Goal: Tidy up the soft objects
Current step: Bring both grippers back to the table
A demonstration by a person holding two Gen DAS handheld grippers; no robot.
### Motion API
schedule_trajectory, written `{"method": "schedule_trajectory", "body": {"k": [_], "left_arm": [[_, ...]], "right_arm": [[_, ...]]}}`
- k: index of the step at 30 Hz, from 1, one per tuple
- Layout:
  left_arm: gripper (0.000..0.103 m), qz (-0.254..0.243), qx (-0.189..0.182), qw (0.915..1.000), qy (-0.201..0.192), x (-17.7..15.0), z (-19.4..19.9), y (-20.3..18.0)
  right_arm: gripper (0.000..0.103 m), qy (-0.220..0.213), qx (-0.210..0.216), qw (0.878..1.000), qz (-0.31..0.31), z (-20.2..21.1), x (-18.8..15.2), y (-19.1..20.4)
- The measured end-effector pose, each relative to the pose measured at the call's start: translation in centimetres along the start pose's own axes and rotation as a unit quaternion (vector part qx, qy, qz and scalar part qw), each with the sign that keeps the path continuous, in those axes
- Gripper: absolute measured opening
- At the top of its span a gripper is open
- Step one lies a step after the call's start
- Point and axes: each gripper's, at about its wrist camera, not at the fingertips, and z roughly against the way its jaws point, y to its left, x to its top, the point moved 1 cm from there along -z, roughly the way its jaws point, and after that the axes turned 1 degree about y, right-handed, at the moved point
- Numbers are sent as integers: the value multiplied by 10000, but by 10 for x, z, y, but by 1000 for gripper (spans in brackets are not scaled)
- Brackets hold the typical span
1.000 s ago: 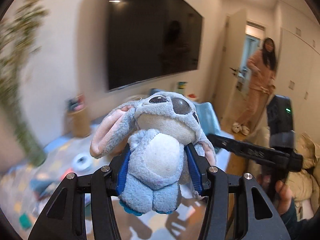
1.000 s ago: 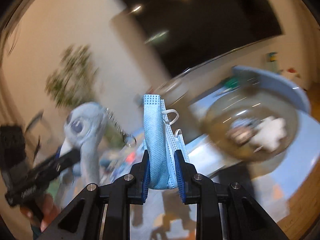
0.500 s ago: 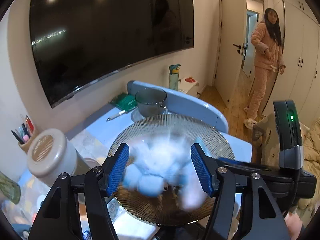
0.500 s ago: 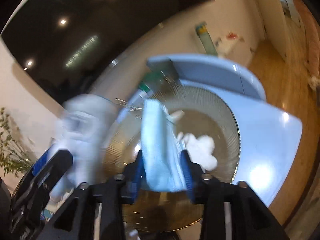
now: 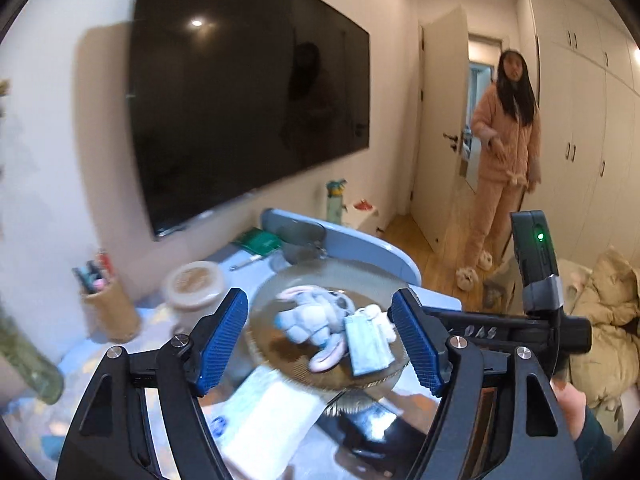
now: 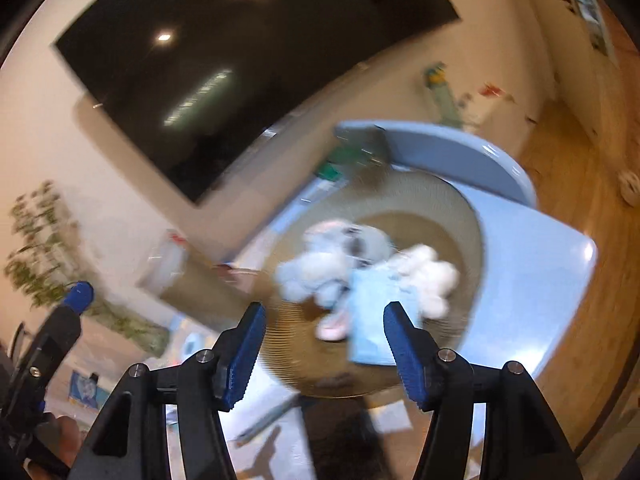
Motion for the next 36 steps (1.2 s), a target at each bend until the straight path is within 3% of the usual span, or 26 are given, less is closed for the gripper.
{"method": "schedule_trajectory", "body": {"k": [1, 5, 7, 10, 12, 15, 18, 21, 23, 26, 31, 36], "left_arm": [[73, 47, 57, 10000, -36, -2, 13, 7], [75, 217, 586, 9980, -60, -22, 67, 42], [80, 311, 990, 9946, 62, -38, 91, 63], [87, 345, 1928, 9795, 472, -73, 110, 93], [87, 483, 2316, 9692, 685, -108, 120, 114], [86, 1071, 2295, 9617, 1050, -156, 131, 148], [86, 1564, 2564, 9434, 1409, -207, 141, 181], [85, 1660, 2775, 9284, 1829, -253, 154, 206], [85, 1719, 2697, 9273, 1946, -270, 162, 214], [85, 1853, 2518, 9303, 1919, -282, 172, 229], [85, 2358, 1925, 9391, 1593, -278, 158, 262], [85, 2465, 2243, 9303, 1530, -276, 154, 286]], "right_arm": [[62, -49, 102, 9999, 60, 3, 1, 9], [82, -279, 359, 9970, 622, 24, -16, 57], [84, -348, 520, 9937, 926, 30, -27, 79], [89, -339, 828, 9864, 1376, 31, -52, 115], [96, -154, 1095, 9802, 1642, 22, -76, 141], [96, 298, 1432, 9681, 2033, -2, -115, 169], [96, 899, 1409, 9560, 2412, -43, -160, 195], [96, 1632, 1399, 9442, 2495, -94, -197, 202], [96, 2193, 1418, 9392, 2230, -130, -214, 196], [96, 2498, 1414, 9415, 1765, -165, -227, 178], [96, 2291, 1339, 9473, 1796, -170, -225, 176], [96, 2385, 1187, 9435, 1970, -171, -222, 185]]}}
